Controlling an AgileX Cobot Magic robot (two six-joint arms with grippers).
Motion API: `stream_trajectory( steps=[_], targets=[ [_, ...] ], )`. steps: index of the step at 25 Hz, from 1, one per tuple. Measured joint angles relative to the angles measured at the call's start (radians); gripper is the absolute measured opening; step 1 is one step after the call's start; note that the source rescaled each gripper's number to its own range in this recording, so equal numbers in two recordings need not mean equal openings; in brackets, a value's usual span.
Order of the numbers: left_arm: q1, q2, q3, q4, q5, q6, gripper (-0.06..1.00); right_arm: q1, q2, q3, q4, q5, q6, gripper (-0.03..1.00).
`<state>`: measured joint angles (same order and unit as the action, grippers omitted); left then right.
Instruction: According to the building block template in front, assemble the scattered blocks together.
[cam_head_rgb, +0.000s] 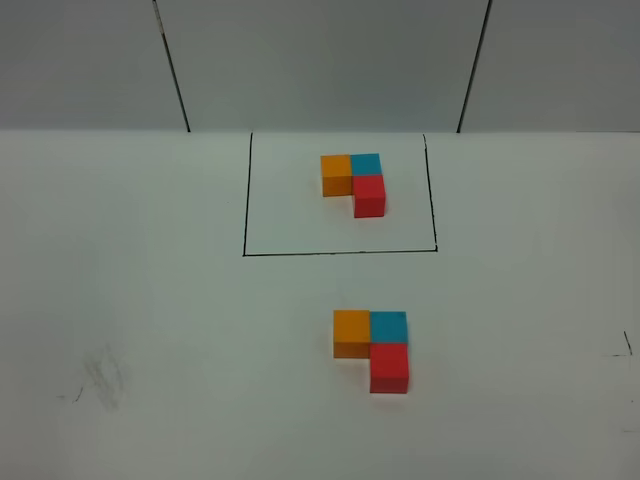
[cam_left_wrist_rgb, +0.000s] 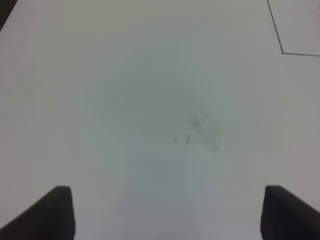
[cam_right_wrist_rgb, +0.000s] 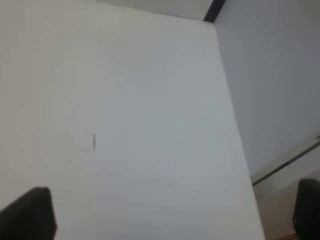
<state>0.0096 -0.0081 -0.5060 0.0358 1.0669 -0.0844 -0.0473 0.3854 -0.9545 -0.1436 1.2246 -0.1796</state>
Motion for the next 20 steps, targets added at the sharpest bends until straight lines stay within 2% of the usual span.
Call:
stream_trajectory(
  steps=[6, 14, 20],
  targets=[
    [0.0, 0.0, 0.0, 0.0, 0.0, 0.0, 0.66, 0.026, -0.181, 0.175, 0.081, -0.002, -0.001, 0.95],
    [0.0, 0.0, 0.0, 0.0, 0.0, 0.0, 0.66, 0.044, -0.327, 0.374, 0.169, -0.071, -0.032, 0.95],
    [0.0, 0.0, 0.0, 0.0, 0.0, 0.0, 0.66, 0.045, -0.39, 0.434, 0.221, -0.114, -0.038, 0.95]
  ],
)
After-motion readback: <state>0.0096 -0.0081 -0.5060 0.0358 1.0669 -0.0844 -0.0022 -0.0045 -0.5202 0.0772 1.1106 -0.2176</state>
